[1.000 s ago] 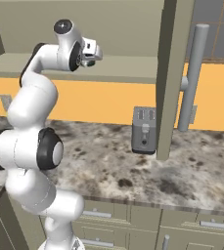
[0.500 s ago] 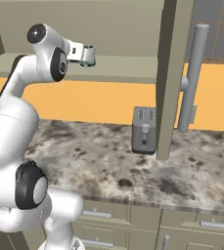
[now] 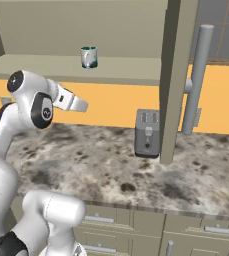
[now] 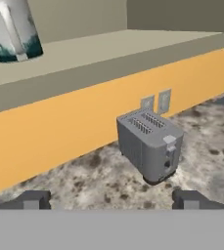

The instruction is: Move the mug from next to the sink to the open cabinet. Then, move the bowl with the carrot to the fridge to clear the area for faucet cleaning.

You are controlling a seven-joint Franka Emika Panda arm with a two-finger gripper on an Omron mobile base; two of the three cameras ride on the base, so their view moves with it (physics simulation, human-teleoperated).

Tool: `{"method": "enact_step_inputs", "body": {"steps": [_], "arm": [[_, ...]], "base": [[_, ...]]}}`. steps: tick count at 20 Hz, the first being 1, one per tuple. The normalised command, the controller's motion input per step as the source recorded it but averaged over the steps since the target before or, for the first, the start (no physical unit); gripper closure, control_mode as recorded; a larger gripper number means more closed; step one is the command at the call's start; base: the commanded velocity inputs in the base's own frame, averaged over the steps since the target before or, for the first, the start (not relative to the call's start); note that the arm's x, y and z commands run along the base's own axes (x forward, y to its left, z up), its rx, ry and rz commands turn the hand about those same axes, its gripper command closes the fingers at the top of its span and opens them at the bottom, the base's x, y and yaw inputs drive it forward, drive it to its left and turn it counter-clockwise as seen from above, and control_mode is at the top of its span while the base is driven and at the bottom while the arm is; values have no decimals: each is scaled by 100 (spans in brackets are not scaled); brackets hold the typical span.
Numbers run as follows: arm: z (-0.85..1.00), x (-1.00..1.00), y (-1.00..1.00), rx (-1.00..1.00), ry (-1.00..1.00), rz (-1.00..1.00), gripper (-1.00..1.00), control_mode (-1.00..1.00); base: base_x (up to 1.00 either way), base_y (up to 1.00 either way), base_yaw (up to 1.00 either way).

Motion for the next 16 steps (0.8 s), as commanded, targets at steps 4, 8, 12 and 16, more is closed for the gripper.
{"method": "enact_step_inputs", "body": {"steps": [4, 8, 12, 16], "arm": [[-24, -50, -7, 11, 0, -17, -100, 100], [0, 0, 0, 0, 0, 0, -100, 100], [0, 0, 0, 0, 0, 0, -100, 100], [0, 0, 0, 0, 0, 0, -100, 100]], "base": [[-50, 0, -21], [-100, 0, -63], [-55, -37, -77], [0, -100, -79]]}}
